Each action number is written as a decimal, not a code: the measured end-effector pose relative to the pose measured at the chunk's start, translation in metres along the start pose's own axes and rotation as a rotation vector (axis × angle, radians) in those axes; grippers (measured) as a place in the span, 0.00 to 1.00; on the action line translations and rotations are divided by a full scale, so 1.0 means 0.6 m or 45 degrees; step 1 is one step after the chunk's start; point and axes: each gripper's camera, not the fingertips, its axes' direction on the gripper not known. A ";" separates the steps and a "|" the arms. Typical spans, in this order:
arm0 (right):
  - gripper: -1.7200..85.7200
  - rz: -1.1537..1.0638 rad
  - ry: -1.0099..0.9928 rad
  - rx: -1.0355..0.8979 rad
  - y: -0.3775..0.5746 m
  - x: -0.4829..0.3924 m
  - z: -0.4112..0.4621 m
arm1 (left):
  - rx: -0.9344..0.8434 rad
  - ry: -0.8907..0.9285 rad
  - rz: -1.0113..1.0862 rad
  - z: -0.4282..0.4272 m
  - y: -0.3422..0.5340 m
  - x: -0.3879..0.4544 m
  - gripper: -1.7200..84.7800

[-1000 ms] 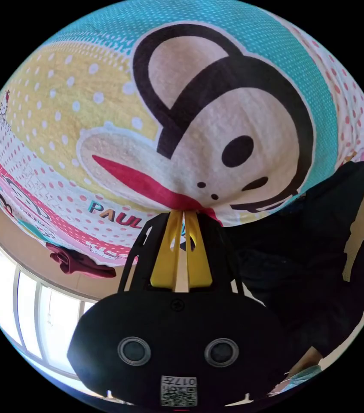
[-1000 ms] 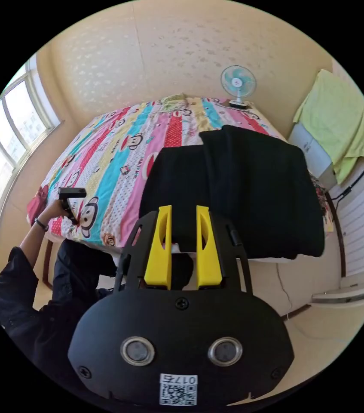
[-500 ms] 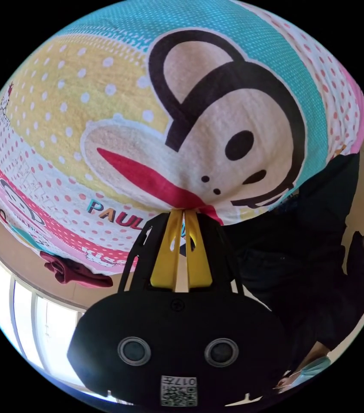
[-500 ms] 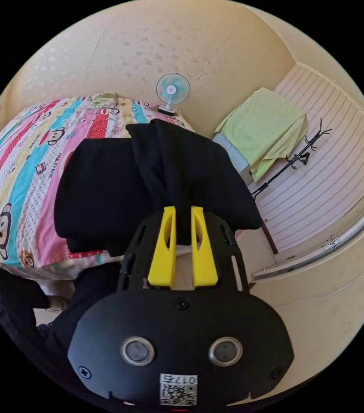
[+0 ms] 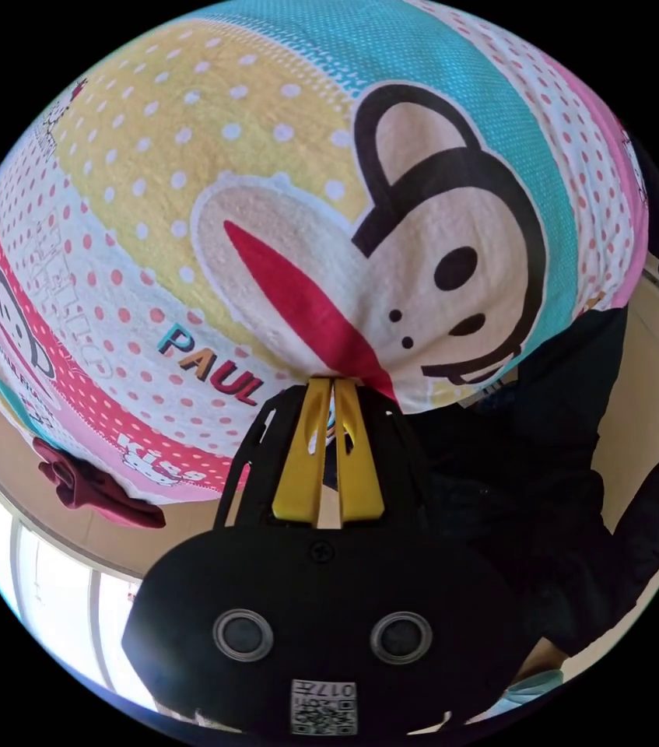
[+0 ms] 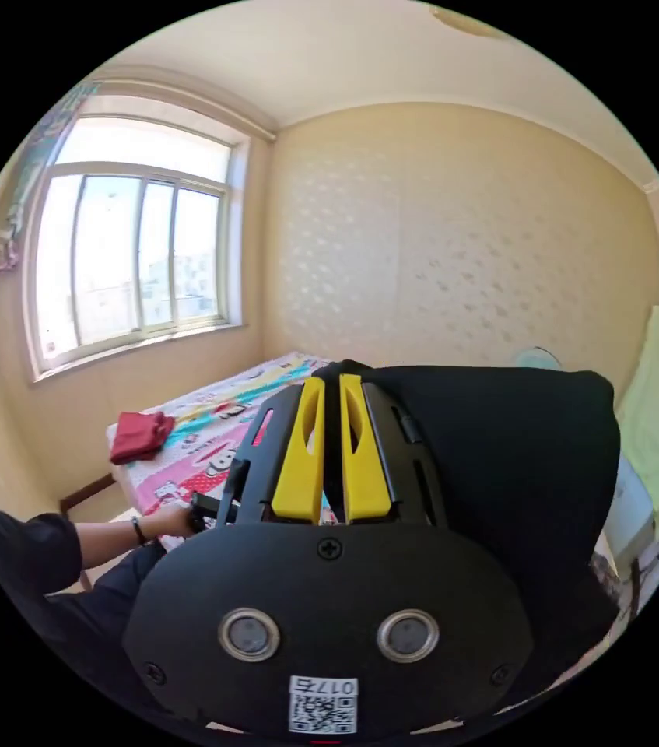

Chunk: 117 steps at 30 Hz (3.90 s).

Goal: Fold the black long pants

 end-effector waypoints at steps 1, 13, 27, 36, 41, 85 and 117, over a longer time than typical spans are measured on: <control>0.07 -0.071 -0.198 0.037 -0.017 -0.035 0.012 | 0.015 -0.001 -0.013 -0.001 0.002 -0.002 0.01; 0.09 -0.207 0.069 -0.918 0.227 -0.134 0.375 | 0.310 0.674 -0.156 0.050 0.058 -0.155 0.01; 0.13 0.056 0.317 -1.114 0.467 0.002 0.232 | 0.705 0.875 -0.147 0.164 0.112 -0.148 0.01; 0.17 0.221 0.231 -1.014 0.460 0.124 0.009 | 1.288 0.659 -0.505 0.315 0.341 -0.034 0.02; 0.17 0.485 0.088 -1.067 0.548 0.170 -0.045 | 1.435 0.385 -0.454 0.340 0.420 0.101 0.08; 0.23 0.223 -0.147 -0.617 0.730 0.252 -0.230 | 2.142 0.474 0.297 0.164 0.378 0.653 0.07; 0.13 0.097 0.130 0.687 0.018 0.204 -0.237 | 2.868 0.103 -0.150 -0.267 0.927 0.505 0.08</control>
